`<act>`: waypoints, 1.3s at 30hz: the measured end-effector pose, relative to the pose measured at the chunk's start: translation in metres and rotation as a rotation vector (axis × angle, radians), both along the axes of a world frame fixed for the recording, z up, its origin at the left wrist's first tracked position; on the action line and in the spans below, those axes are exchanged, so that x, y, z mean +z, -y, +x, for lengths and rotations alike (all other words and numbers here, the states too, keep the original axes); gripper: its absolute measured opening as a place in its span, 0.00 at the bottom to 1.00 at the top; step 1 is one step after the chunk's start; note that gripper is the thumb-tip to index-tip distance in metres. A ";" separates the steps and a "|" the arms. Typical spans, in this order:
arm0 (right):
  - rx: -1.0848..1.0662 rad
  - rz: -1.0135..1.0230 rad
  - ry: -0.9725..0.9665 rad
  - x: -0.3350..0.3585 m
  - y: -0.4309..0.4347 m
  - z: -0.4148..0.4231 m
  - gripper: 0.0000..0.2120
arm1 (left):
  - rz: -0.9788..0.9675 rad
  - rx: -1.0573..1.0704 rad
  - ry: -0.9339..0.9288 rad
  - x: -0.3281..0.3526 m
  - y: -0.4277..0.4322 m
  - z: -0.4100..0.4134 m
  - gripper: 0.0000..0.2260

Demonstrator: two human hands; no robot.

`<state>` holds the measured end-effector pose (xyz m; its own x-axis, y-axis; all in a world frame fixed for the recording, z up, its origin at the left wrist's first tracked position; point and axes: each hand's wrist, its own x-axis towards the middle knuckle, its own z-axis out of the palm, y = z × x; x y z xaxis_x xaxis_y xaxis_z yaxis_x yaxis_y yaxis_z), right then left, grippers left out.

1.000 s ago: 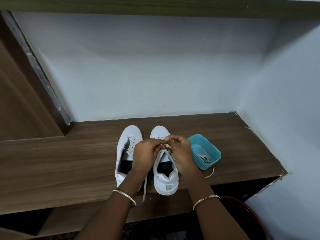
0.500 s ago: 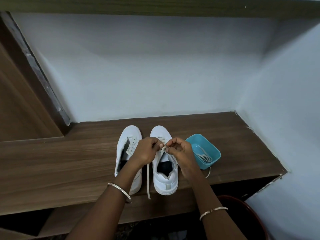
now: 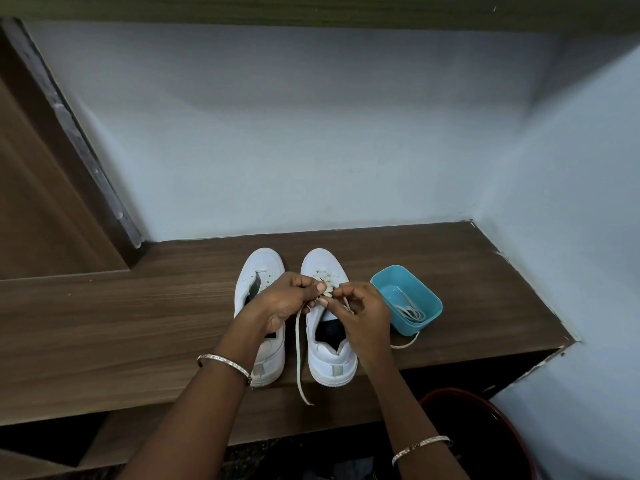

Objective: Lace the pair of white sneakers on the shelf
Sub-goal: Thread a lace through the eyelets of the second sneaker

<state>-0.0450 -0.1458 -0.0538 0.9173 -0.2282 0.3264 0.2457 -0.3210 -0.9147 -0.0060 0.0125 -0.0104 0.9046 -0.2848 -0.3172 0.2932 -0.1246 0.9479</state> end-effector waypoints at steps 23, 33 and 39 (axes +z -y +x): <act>-0.004 0.330 -0.177 -0.003 0.029 0.012 0.04 | 0.074 0.394 0.177 -0.009 -0.008 0.002 0.09; -0.216 -0.096 -0.129 -0.015 0.033 0.011 0.09 | 0.636 0.501 0.555 -0.017 -0.001 -0.018 0.11; -0.278 -0.188 -0.046 -0.018 0.030 0.015 0.08 | 0.725 0.538 0.596 -0.024 0.004 -0.024 0.13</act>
<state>-0.0305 -0.1761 -0.0723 0.8432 -0.4111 0.3465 0.0850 -0.5344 -0.8409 -0.0297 0.0089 -0.0339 0.9195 0.2738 0.2822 -0.0072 -0.7059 0.7083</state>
